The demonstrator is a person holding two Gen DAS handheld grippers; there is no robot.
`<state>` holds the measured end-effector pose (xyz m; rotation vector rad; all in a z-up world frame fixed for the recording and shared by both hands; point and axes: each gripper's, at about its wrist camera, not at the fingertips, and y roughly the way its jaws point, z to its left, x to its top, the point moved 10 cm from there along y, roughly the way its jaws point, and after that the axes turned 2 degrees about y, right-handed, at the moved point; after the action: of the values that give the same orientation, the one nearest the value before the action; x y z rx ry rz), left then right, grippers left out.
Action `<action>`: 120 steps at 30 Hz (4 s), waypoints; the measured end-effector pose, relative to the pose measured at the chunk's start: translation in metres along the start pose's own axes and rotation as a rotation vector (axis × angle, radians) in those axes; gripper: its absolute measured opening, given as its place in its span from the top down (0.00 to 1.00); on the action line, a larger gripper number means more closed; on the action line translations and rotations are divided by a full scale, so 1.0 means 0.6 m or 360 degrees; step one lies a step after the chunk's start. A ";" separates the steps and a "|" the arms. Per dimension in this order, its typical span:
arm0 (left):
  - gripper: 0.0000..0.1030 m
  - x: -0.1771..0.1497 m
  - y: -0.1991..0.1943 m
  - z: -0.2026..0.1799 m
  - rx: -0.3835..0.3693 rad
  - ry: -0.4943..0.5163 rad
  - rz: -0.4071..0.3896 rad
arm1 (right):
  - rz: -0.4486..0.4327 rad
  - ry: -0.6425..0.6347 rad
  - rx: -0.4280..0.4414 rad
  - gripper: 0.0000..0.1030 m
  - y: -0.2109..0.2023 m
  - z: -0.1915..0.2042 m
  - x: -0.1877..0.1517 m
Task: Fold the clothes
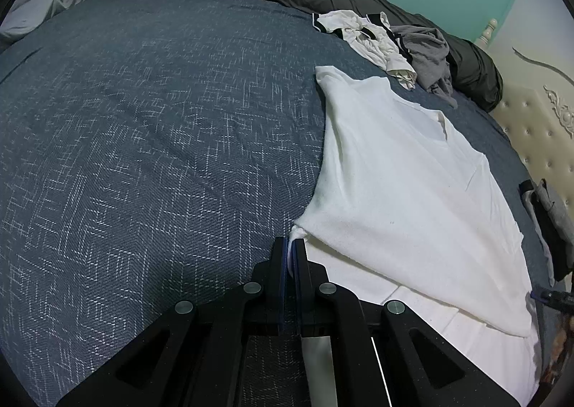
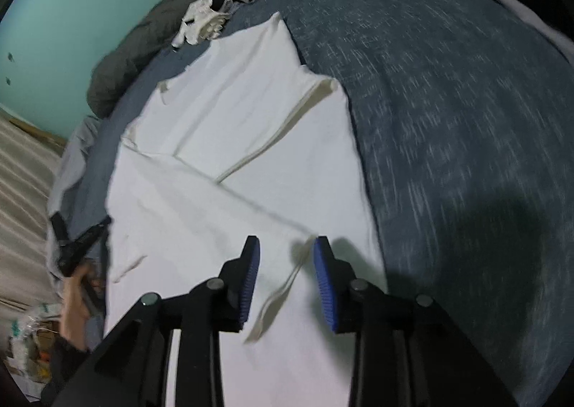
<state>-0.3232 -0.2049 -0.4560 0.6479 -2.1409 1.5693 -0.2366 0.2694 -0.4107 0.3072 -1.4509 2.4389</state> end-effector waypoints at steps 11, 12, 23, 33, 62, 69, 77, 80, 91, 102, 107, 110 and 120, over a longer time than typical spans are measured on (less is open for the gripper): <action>0.97 -0.002 0.002 0.001 -0.0012 -0.0008 0.0003 | 0.0037 -0.0271 -0.0181 0.97 0.037 0.007 -0.008; 0.97 -0.002 0.002 0.001 -0.0012 -0.0008 0.0003 | 0.0023 -0.0278 -0.0195 0.98 0.034 0.006 -0.007; 0.97 -0.004 0.001 0.002 -0.0009 -0.0009 0.0003 | -0.0018 -0.0296 -0.0271 0.98 0.024 -0.015 0.002; 0.97 0.004 -0.033 0.017 -0.0043 -0.0161 -0.0024 | -0.0120 -0.0227 -0.0339 0.97 -0.013 -0.031 0.017; 0.79 0.222 0.076 -0.040 -0.0125 -0.0225 0.0063 | -0.0235 -0.0398 0.0090 0.89 0.079 0.148 0.015; 0.79 0.270 0.145 -0.043 -0.0003 -0.0203 0.0149 | -0.0289 -0.0361 0.0116 0.73 0.065 0.129 0.040; 0.79 0.282 0.174 -0.043 0.0014 -0.0236 0.0191 | -0.0285 -0.0308 0.0190 0.73 0.065 0.126 0.045; 0.86 0.283 0.184 -0.048 0.0037 -0.0207 0.0219 | -0.0298 -0.0289 0.0212 0.73 0.061 0.124 0.048; 0.98 0.315 0.179 -0.018 0.0262 -0.0203 0.0153 | -0.0290 -0.0243 0.0223 0.73 0.067 0.113 0.049; 0.99 0.335 0.167 -0.002 0.0247 -0.0247 0.0094 | -0.0274 -0.0227 0.0246 0.73 0.074 0.111 0.050; 0.99 0.333 0.114 0.023 0.0214 -0.0272 0.0070 | -0.0277 -0.0214 0.0260 0.73 0.071 0.110 0.051; 0.99 0.303 0.093 0.015 0.0103 -0.0257 0.0108 | -0.0287 -0.0212 0.0264 0.73 0.068 0.110 0.053; 0.95 0.125 0.020 -0.036 -0.0150 -0.0113 0.0265 | -0.0303 -0.0175 0.0274 0.73 0.062 0.100 0.062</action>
<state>-0.3897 -0.1904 -0.4163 0.5135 -2.3590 1.5378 -0.2820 0.2049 -0.4009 0.5970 -1.1932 2.4265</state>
